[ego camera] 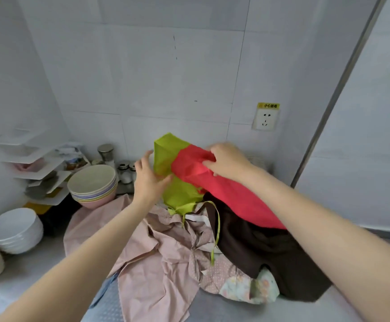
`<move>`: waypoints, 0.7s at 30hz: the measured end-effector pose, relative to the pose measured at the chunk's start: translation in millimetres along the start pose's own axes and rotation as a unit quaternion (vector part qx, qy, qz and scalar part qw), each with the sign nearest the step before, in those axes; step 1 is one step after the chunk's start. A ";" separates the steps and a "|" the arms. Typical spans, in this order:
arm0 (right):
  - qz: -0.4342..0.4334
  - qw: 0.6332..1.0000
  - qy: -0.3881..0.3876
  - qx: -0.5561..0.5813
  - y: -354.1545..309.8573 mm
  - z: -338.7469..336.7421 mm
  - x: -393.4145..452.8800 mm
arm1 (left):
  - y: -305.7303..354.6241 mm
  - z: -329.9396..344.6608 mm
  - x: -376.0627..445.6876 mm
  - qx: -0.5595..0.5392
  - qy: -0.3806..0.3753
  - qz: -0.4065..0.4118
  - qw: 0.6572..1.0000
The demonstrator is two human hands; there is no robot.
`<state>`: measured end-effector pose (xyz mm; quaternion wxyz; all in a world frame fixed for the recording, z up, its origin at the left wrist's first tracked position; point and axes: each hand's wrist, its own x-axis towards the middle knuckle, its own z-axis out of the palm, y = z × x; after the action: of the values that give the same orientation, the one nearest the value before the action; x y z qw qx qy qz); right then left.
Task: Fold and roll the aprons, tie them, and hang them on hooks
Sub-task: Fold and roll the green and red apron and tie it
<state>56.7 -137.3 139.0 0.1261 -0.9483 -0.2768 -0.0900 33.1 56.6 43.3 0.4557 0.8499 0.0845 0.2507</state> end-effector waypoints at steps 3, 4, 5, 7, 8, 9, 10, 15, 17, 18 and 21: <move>-0.029 0.999 0.035 -0.004 -3.1 -45.7 -7.1 | 12.1 19.0 23.1 -0.186 -0.116 -0.131 0.967; -0.027 0.996 0.083 0.000 0.1 -60.2 -8.9 | 16.2 25.9 26.4 -0.237 -0.135 -0.171 0.947; -0.017 0.989 0.144 0.014 5.7 -75.4 -10.8 | 18.8 30.0 27.0 -0.264 -0.126 -0.205 0.934; 0.022 0.956 0.283 0.080 23.0 -107.6 -17.9 | 17.4 37.7 26.6 -0.309 -0.064 -0.256 0.914; 0.047 0.935 0.335 0.104 35.6 -120.7 -23.1 | 17.6 40.0 26.3 -0.345 -0.033 -0.281 0.895; 0.077 0.922 0.362 0.112 45.8 -130.8 -29.7 | 17.4 40.5 26.9 -0.379 -0.008 -0.298 0.876; 0.116 0.922 0.358 0.094 61.1 -135.2 -35.3 | 20.0 40.1 28.2 -0.415 0.013 -0.304 0.858; 0.400 0.867 0.107 0.277 109.8 -110.5 -68.5 | 66.0 21.6 53.9 -0.369 0.056 -0.148 0.916; 0.396 0.826 0.131 0.379 106.4 -110.3 -68.0 | 85.8 11.4 66.3 -0.291 0.044 -0.054 0.954; 0.376 0.835 0.141 0.375 102.8 -112.8 -63.0 | 95.2 7.2 69.5 -0.246 0.036 -0.007 0.969; 0.258 0.927 0.092 0.255 64.2 -115.6 -47.2 | 119.3 2.4 64.9 -0.120 0.005 0.102 0.988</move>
<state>41.0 -246.7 225.5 0.4076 -0.9103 -0.0233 -0.0677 80.0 10.9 162.3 0.5259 0.7922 -0.0308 0.3080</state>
